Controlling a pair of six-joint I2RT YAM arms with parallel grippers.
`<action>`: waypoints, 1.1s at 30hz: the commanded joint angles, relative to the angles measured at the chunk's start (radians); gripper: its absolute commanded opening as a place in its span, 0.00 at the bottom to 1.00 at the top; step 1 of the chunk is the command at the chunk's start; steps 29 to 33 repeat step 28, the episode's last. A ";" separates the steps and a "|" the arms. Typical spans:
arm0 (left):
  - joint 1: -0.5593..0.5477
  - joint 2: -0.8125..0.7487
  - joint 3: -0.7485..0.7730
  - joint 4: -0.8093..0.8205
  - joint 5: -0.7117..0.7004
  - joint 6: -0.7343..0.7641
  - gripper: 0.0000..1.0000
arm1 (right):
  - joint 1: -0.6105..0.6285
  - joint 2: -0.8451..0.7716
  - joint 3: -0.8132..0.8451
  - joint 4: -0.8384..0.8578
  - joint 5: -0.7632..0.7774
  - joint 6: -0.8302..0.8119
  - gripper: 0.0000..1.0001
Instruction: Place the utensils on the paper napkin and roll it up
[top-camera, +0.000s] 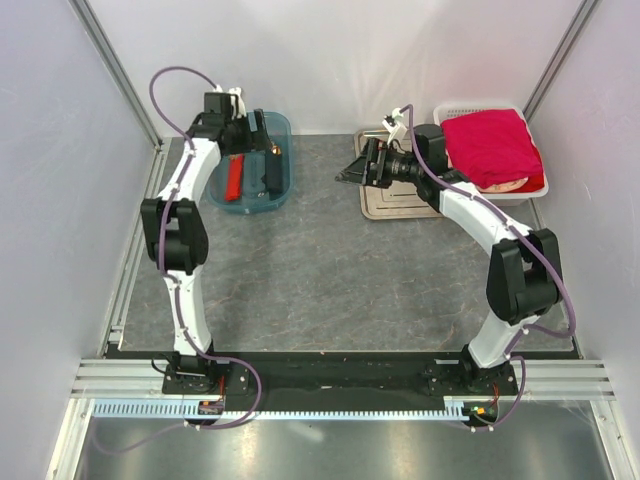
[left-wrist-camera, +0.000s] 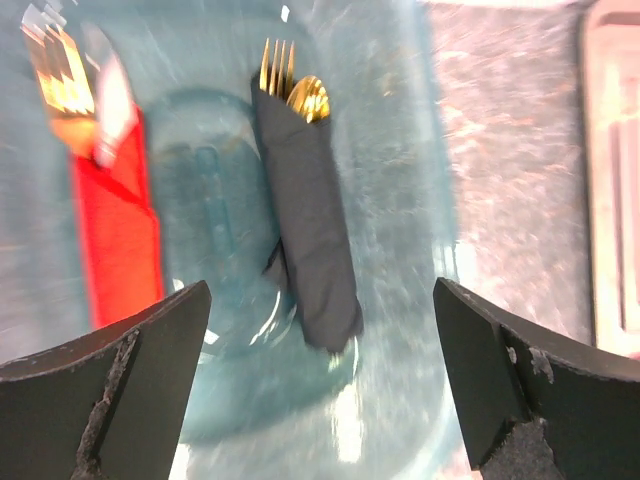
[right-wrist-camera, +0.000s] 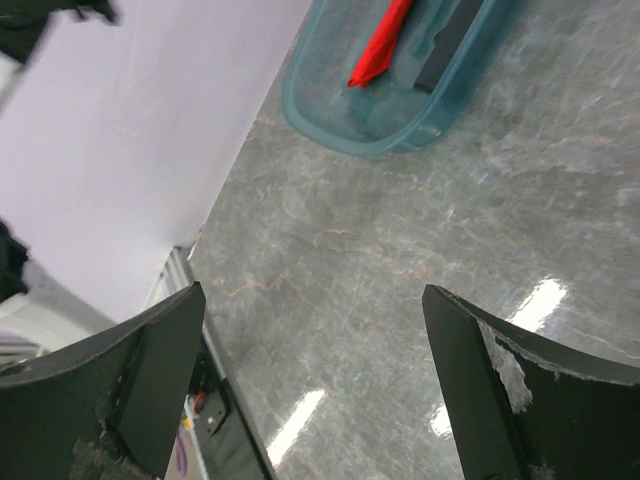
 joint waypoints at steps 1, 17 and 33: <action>-0.008 -0.170 0.085 -0.146 -0.020 0.191 1.00 | -0.008 -0.113 0.018 -0.071 0.091 -0.111 0.98; -0.011 -0.653 -0.424 -0.391 0.069 0.277 1.00 | -0.094 -0.486 -0.298 -0.224 0.388 -0.377 0.98; -0.010 -0.880 -0.753 -0.237 0.086 0.223 1.00 | -0.140 -0.636 -0.449 -0.158 0.408 -0.375 0.98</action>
